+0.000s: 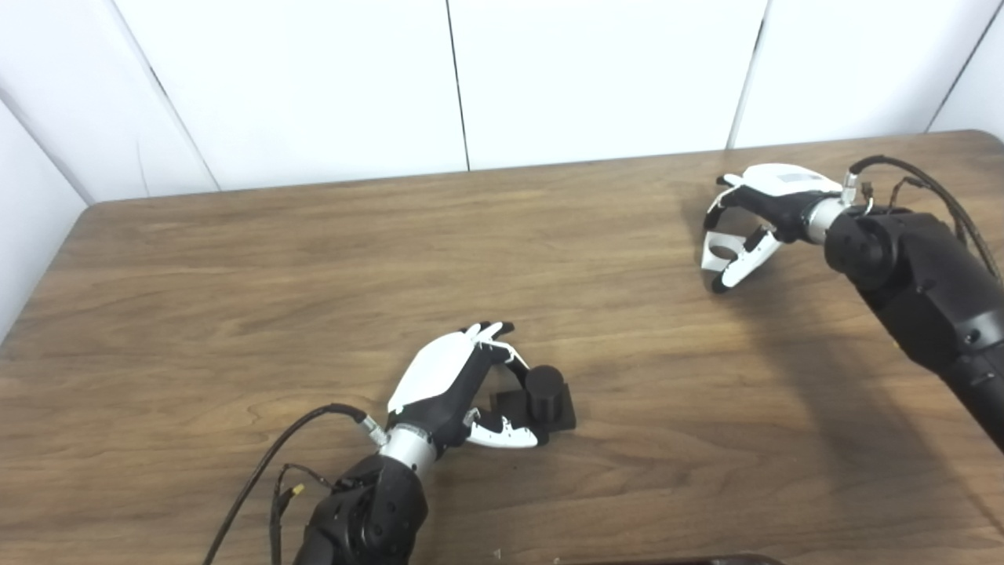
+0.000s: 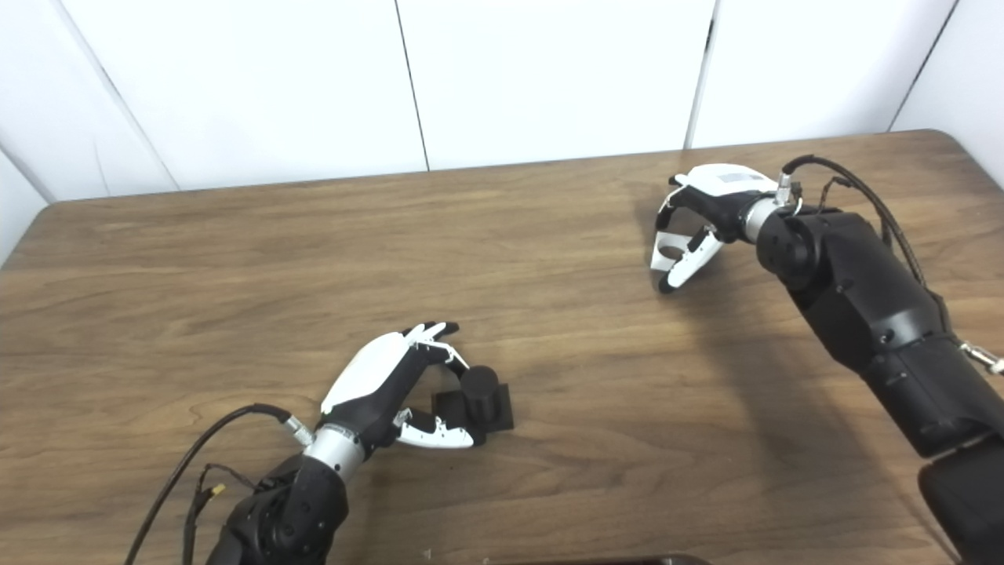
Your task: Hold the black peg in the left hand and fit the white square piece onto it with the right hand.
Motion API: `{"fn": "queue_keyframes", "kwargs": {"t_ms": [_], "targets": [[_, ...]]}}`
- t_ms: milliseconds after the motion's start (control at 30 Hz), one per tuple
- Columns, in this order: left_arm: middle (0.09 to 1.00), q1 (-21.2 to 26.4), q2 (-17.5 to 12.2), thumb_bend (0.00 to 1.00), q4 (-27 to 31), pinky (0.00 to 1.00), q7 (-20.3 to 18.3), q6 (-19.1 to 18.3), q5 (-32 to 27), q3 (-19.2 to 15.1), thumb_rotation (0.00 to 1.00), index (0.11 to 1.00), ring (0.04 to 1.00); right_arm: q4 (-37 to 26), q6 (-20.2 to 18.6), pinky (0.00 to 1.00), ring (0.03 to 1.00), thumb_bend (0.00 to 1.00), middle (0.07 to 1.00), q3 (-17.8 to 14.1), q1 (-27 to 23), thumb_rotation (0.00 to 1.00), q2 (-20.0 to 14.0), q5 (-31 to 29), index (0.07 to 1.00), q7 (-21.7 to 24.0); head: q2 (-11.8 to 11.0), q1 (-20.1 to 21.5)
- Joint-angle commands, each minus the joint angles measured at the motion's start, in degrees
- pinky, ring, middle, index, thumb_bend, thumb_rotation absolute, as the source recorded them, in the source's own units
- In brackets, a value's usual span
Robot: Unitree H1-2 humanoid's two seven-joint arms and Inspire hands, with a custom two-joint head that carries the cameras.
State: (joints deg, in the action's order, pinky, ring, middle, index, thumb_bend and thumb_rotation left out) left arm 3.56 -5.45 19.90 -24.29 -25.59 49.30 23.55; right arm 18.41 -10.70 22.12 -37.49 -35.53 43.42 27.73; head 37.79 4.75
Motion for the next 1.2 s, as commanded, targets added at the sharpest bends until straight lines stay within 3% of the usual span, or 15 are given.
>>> {"fn": "queue_keyframes", "kwargs": {"t_ms": [0, 533, 1167], "targets": [[0.954, -0.4, -1.0, 0.50, -2.8, 1.00, -1.3, -1.1, 1.1, 0.0, 0.08, 0.491, 1.000, -1.5, -0.8, 1.00, 1.000, 0.94, 1.000, -0.9, -1.6, 0.37, -1.9, 0.6, 0.742, 0.2, 0.0, 0.0], [0.955, -0.3, -1.7, 0.50, -2.0, 1.00, -2.3, -1.2, 1.7, -0.1, 0.08, 0.490, 1.000, -1.2, -1.6, 1.00, 1.000, 0.92, 0.998, -1.2, -0.7, 0.35, -1.7, 0.9, 0.733, -0.2, 0.6, 0.0], [0.955, -0.4, -1.7, 0.50, -1.8, 1.00, -2.2, -1.2, 1.0, -0.5, 0.08, 0.490, 1.000, 1.0, -0.2, 1.00, 1.000, 0.89, 0.961, -1.1, 0.6, 0.19, -1.2, 1.1, 0.660, -6.0, 0.7, 0.0]]}}
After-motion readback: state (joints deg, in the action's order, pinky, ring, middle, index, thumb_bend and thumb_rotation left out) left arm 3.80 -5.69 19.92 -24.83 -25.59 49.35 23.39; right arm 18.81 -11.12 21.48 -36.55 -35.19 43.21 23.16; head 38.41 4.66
